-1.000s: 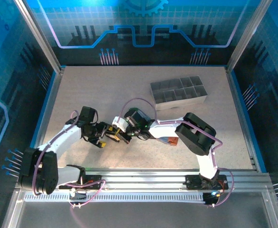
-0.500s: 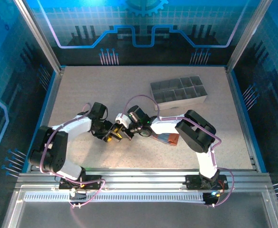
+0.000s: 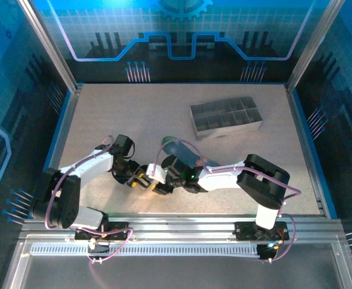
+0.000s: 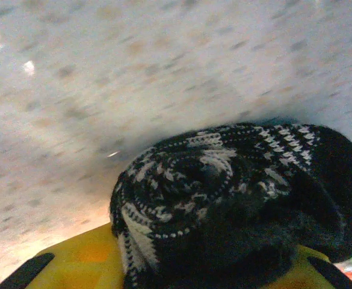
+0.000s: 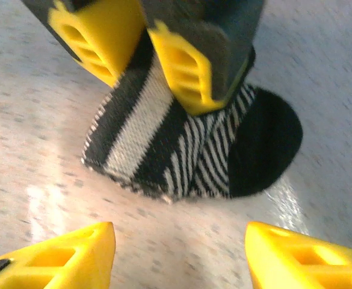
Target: Roll the socks
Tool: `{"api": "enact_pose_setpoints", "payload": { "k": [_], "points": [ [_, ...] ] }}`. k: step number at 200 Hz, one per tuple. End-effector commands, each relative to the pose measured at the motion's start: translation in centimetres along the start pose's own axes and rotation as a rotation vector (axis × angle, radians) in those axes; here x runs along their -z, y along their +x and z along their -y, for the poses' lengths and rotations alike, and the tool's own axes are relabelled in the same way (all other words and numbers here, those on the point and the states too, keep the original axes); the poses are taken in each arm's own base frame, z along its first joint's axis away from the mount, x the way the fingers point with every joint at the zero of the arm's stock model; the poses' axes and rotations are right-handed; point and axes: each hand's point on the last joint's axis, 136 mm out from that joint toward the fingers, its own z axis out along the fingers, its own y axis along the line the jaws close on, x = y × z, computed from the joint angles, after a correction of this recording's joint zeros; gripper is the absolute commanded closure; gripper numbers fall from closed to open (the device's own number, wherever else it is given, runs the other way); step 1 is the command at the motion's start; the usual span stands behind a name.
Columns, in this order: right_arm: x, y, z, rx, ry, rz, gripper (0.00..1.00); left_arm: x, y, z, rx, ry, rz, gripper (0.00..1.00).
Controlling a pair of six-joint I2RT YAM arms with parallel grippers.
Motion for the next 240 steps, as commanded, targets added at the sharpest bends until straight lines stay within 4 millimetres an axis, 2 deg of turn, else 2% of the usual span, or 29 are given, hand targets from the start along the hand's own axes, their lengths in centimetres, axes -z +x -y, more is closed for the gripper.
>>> {"api": "enact_pose_setpoints", "payload": {
  "k": [1, 29, 73, 96, 122, 150, 163, 187, 207, 225, 240],
  "points": [
    [0.3, -2.0, -1.9, 0.162, 0.076, 0.042, 0.39, -0.5, 2.0, -8.9, 0.085, -0.302, -0.049, 0.68],
    [-0.7, -3.4, -4.1, 0.204, 0.070, 0.062, 0.37, -1.0, 1.8, -9.4, 0.148, -0.286, -0.065, 0.70],
    [-2.2, -4.2, -4.8, 0.211, 0.052, 0.062, 0.38, -1.9, 1.3, -8.9, 0.192, -0.289, -0.100, 0.73],
    [-3.0, -3.9, -4.3, 0.192, 0.067, 0.031, 0.41, -2.0, 1.1, -8.4, 0.194, -0.291, -0.104, 0.73],
    [-4.1, -2.0, -3.2, 0.148, 0.091, -0.041, 0.51, -1.6, 0.9, -7.6, 0.188, -0.266, -0.096, 0.73],
    [-4.3, -1.2, -1.7, 0.069, 0.104, -0.062, 0.76, -1.1, 0.9, -6.9, 0.178, -0.240, -0.095, 0.73],
    [-4.5, -0.7, -1.4, 0.042, 0.095, -0.080, 0.83, -0.9, 1.0, -6.6, 0.174, -0.221, -0.097, 0.71],
    [-4.8, 0.7, -1.4, -0.007, 0.053, -0.136, 0.93, 0.0, 1.2, -5.7, 0.181, -0.156, -0.089, 0.61],
    [-5.1, 2.3, -1.7, -0.083, -0.025, -0.191, 1.00, 1.6, 1.1, -4.1, 0.178, -0.059, -0.052, 0.42],
    [-5.1, 3.9, -1.8, -0.175, -0.088, -0.227, 1.00, 3.6, 0.7, -2.7, 0.172, 0.039, -0.003, 0.26],
    [-4.9, 5.1, -1.7, -0.248, -0.136, -0.248, 1.00, 4.9, 0.3, -1.6, 0.159, 0.116, 0.026, 0.19]
  ]
}}
